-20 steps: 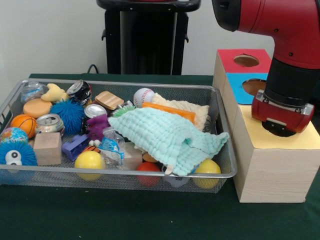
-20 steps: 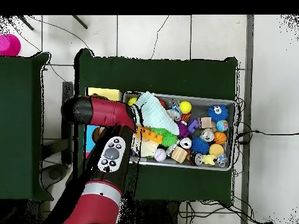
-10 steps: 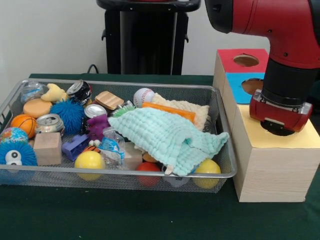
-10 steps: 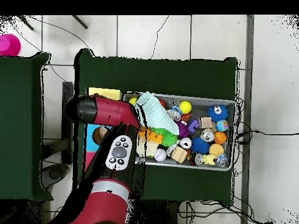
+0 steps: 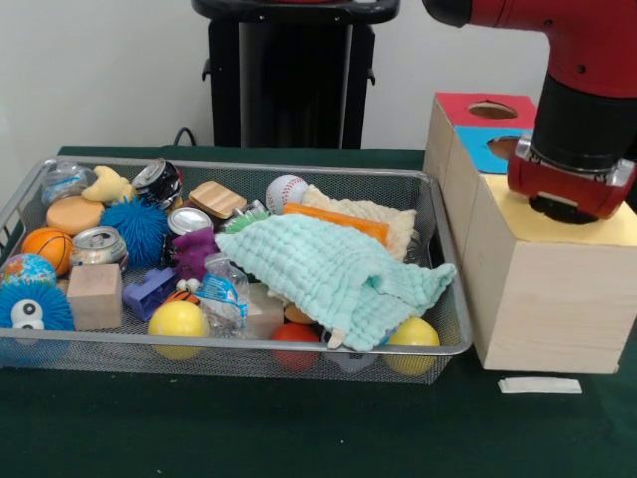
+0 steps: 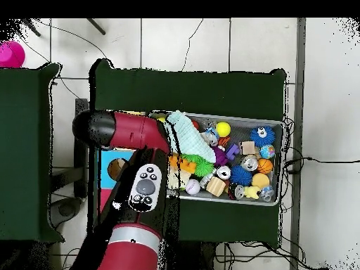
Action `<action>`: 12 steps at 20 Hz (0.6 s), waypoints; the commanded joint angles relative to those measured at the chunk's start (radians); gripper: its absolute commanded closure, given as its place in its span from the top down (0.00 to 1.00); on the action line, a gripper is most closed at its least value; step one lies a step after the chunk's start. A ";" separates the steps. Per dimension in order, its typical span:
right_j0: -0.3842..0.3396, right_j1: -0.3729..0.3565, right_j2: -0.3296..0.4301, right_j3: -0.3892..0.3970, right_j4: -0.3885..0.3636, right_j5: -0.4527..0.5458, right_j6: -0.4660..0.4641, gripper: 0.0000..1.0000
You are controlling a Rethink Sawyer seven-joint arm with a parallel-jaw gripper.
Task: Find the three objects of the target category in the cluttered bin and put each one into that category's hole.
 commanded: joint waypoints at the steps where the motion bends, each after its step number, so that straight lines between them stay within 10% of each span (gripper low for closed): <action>1: -0.016 -0.140 0.031 -0.022 -0.038 0.285 0.095 1.00; 4: -0.013 -0.143 0.028 -0.021 -0.048 0.278 0.088 1.00; 5: -0.016 -0.142 0.031 -0.020 -0.046 0.290 0.094 0.00; 12: -0.014 -0.121 0.033 -0.020 -0.058 0.237 0.094 0.00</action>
